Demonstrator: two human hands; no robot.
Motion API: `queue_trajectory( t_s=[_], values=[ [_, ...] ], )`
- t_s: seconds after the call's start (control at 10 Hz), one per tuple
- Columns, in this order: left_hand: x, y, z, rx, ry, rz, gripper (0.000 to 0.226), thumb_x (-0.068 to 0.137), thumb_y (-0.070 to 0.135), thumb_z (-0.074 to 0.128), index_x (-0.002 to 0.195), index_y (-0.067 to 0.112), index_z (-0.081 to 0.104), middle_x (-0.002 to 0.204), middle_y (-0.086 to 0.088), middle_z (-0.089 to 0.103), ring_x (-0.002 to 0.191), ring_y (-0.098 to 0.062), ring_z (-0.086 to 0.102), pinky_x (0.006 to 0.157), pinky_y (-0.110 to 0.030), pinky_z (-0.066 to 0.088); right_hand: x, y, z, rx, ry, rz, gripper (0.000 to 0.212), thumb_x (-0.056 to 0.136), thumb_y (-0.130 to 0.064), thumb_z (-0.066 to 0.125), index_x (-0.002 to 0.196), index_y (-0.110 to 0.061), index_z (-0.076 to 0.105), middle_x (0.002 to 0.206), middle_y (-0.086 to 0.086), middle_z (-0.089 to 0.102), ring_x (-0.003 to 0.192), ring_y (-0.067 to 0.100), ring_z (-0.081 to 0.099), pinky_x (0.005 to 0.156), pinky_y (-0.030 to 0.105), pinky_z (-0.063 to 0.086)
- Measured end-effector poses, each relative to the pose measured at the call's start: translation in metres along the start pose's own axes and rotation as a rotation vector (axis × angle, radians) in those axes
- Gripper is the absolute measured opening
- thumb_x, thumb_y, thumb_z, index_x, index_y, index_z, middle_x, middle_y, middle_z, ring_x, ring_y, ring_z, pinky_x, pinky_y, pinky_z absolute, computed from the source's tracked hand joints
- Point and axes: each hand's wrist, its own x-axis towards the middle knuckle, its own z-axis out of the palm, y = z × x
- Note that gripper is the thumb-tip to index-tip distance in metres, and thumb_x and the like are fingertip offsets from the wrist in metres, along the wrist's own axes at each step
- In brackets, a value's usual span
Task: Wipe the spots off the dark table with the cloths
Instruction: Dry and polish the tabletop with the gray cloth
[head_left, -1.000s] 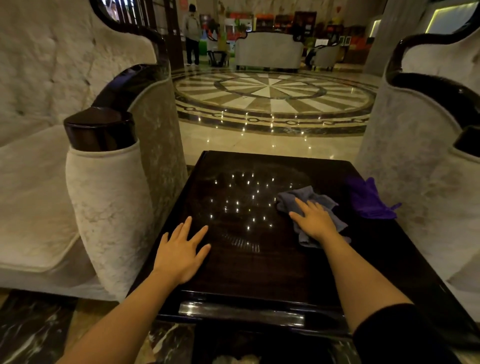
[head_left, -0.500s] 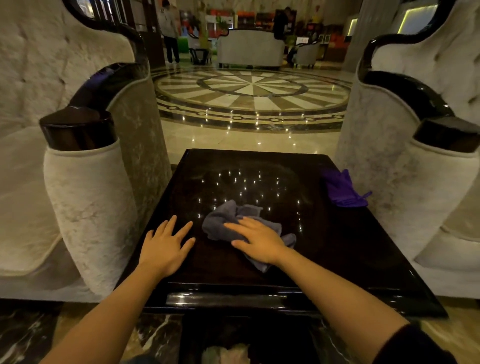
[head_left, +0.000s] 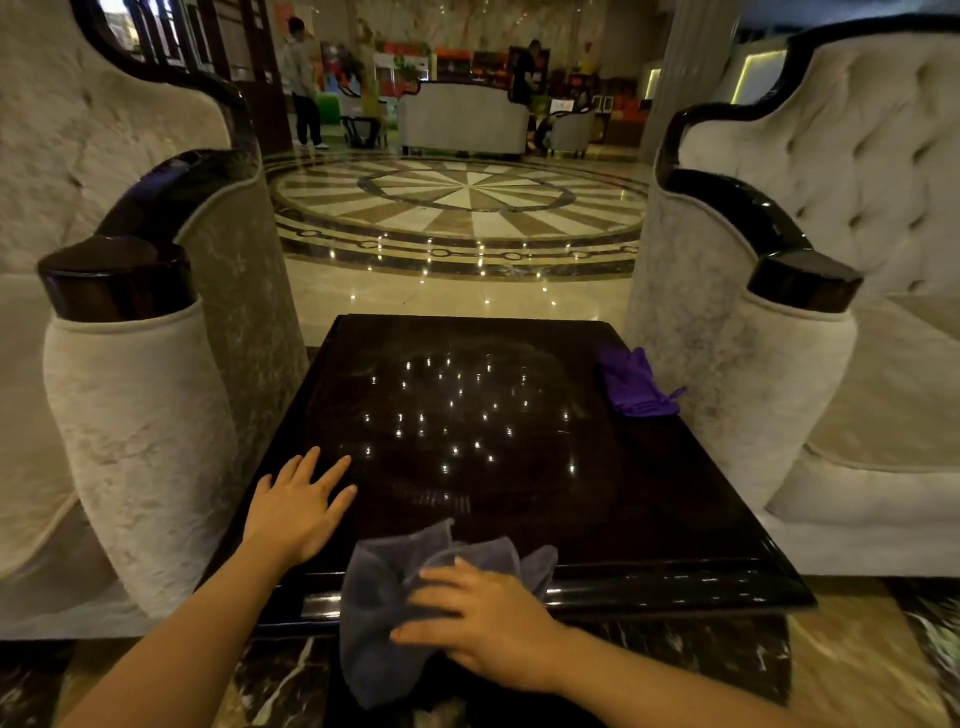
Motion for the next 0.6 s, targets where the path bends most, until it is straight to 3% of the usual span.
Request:
queue_trajectory(
  t_s=[0.1, 0.2, 0.3, 0.4, 0.6],
  values=[
    [-0.001, 0.0, -0.001, 0.001, 0.001, 0.006, 0.054, 0.095, 0.051, 0.019, 0.146, 0.036, 0.007, 0.158, -0.004, 0.004, 0.145, -0.023, 0.006, 0.116, -0.043, 0.014, -0.017, -0.016, 0.01, 0.116, -0.061, 0.096, 0.039, 0.093, -0.043, 0.032, 0.118, -0.025, 0.057, 0.133, 0.005, 0.052, 0.127, 0.022, 0.04, 0.11, 0.041, 0.028],
    [-0.003, 0.0, -0.001, 0.004, 0.005, 0.005, 0.054, 0.095, 0.051, 0.019, 0.146, 0.036, 0.007, 0.158, -0.004, 0.004, 0.145, -0.023, 0.007, 0.116, -0.043, 0.016, -0.026, -0.025, 0.002, 0.218, -0.09, 0.142, 0.034, 0.092, -0.011, 0.042, 0.124, -0.017, 0.053, 0.133, 0.014, 0.049, 0.125, 0.027, 0.041, 0.105, 0.042, 0.035],
    [-0.003, 0.0, -0.001, -0.006, 0.006, 0.008, 0.054, 0.095, 0.051, 0.019, 0.146, 0.036, 0.008, 0.158, -0.004, 0.005, 0.145, -0.023, 0.007, 0.116, -0.043, 0.015, -0.029, -0.017, -0.015, 0.227, -0.023, 0.134, 0.036, 0.091, -0.011, 0.046, 0.126, -0.015, 0.051, 0.139, 0.012, 0.047, 0.129, 0.027, 0.041, 0.101, 0.044, 0.04],
    [-0.003, 0.0, -0.002, -0.013, 0.0, 0.003, 0.054, 0.095, 0.051, 0.019, 0.146, 0.037, 0.008, 0.158, -0.004, 0.005, 0.145, -0.023, 0.007, 0.116, -0.044, 0.014, -0.029, 0.003, -0.04, 0.101, 0.144, 0.269, 0.039, 0.089, -0.015, 0.048, 0.127, -0.024, 0.05, 0.14, 0.009, 0.045, 0.129, 0.025, 0.04, 0.097, 0.041, 0.042],
    [-0.004, -0.001, -0.002, 0.004, -0.001, 0.015, 0.054, 0.095, 0.051, 0.018, 0.146, 0.036, 0.008, 0.158, -0.005, 0.005, 0.145, -0.023, 0.008, 0.116, -0.044, 0.015, -0.034, 0.066, -0.095, 0.01, 0.373, 0.605, 0.044, 0.09, -0.01, 0.05, 0.133, -0.02, 0.042, 0.139, 0.011, 0.044, 0.127, 0.025, 0.041, 0.101, 0.03, 0.035]
  ],
)
